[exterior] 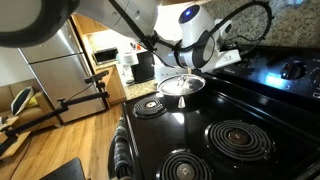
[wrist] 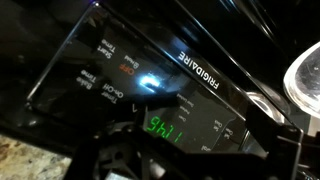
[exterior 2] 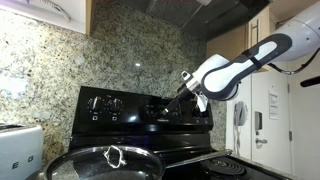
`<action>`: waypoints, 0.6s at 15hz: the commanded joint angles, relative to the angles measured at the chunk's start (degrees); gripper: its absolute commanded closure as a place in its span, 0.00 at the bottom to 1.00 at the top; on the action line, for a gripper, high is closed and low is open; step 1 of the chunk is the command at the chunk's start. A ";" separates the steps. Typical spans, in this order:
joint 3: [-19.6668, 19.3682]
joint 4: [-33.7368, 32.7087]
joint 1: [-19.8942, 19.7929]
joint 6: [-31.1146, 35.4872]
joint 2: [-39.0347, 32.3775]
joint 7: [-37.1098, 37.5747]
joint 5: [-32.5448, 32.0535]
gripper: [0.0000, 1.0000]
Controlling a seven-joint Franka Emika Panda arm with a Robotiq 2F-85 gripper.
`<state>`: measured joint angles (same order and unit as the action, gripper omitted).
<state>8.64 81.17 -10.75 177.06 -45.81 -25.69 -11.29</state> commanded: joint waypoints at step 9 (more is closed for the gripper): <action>-2.52 3.93 2.06 2.87 1.81 2.06 -1.65 0.00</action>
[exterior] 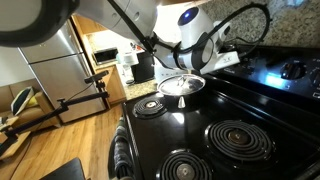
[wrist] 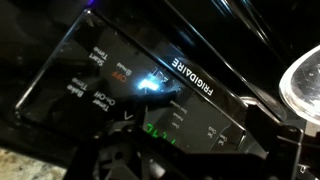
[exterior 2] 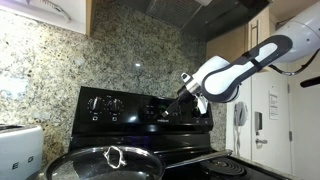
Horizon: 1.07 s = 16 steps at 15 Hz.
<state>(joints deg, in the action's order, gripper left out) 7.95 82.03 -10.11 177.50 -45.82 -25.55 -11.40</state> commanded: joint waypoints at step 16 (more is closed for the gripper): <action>-5.93 4.40 4.59 8.56 1.97 6.39 -2.35 0.59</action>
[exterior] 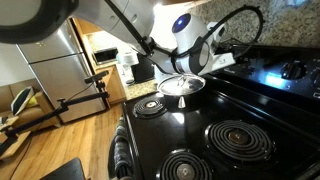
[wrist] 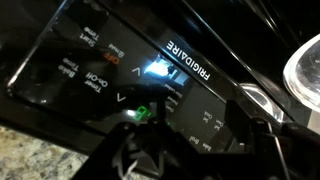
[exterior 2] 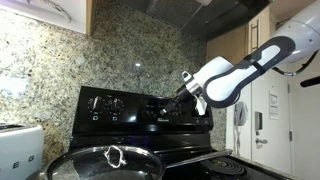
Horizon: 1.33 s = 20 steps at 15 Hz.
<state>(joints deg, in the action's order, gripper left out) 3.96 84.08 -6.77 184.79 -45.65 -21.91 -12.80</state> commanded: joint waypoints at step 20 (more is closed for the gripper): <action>-17.44 1.20 10.05 4.64 1.05 5.68 2.49 0.99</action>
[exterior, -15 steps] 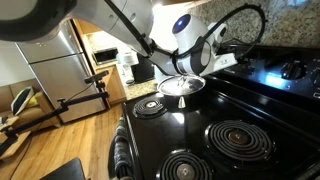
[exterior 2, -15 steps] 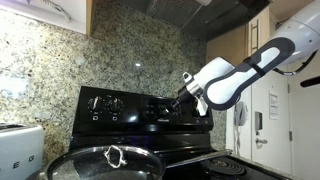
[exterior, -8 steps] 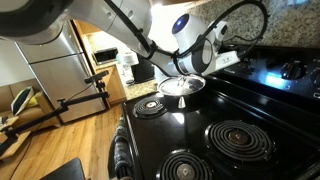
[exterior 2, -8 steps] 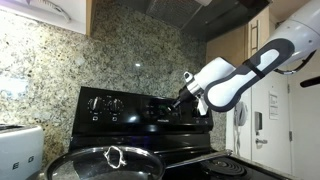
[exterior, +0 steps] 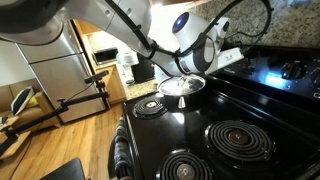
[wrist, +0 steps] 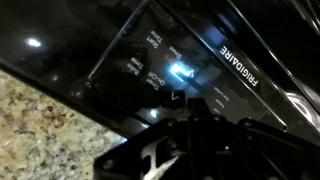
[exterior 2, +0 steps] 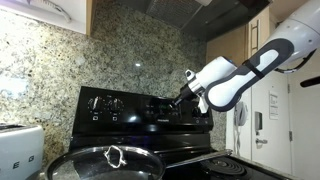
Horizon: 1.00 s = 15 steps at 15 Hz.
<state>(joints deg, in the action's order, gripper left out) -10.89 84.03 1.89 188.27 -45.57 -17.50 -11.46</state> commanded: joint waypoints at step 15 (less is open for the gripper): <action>0.63 -2.56 -1.47 -0.33 -1.50 1.46 -0.44 1.00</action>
<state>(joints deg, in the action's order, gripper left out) -10.98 83.57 1.40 188.27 -46.18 -17.48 -10.43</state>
